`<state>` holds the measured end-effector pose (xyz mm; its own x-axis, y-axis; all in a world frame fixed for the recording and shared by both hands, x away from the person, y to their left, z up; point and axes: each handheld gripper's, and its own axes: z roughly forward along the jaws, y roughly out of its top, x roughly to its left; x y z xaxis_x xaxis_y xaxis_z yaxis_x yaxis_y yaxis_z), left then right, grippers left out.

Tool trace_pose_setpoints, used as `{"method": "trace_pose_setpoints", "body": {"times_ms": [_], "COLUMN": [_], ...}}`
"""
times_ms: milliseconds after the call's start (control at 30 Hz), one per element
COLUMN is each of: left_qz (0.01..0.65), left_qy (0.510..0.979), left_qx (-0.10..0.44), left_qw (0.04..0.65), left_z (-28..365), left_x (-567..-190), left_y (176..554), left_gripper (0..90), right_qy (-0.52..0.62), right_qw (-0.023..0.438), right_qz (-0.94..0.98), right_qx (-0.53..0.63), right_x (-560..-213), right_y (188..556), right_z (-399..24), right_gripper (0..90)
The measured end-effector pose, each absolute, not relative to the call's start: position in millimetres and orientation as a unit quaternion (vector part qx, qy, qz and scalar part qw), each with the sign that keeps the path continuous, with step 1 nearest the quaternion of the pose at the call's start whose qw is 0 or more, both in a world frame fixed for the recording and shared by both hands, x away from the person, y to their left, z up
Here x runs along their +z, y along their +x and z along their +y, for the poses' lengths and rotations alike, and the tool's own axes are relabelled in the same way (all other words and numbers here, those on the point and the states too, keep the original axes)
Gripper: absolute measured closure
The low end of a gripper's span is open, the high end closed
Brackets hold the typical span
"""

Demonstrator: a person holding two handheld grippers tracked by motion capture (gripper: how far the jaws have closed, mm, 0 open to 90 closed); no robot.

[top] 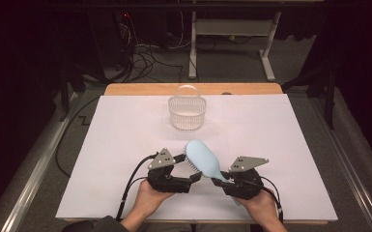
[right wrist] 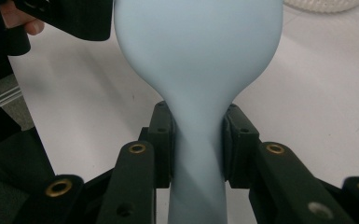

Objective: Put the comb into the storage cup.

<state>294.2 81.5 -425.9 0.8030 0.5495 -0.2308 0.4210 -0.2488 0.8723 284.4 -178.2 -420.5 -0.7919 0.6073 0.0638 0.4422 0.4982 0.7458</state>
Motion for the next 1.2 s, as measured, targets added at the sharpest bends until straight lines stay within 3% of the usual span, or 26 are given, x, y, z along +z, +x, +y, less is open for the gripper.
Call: {"method": "trace_pose_setpoints", "body": {"times_ms": [900,1200], "left_qz": [0.32,0.32], "left_qy": [0.785,0.794], "left_qx": [0.049,0.037], "left_qw": [0.528,0.515], "left_z": [77.5,74.2], "left_x": [-427.6,-428.7], "left_y": [299.2,297.8], "left_gripper": [13.6,18.0], "right_qy": [0.281,0.269], "right_qw": [0.132,0.139], "right_qz": [0.863,0.865], "right_qx": [0.398,0.4], "right_x": [-422.0,-420.9], "right_y": [281.2,278.9], "right_z": [-152.1,-144.2], "right_gripper": [70.2,70.3]}}
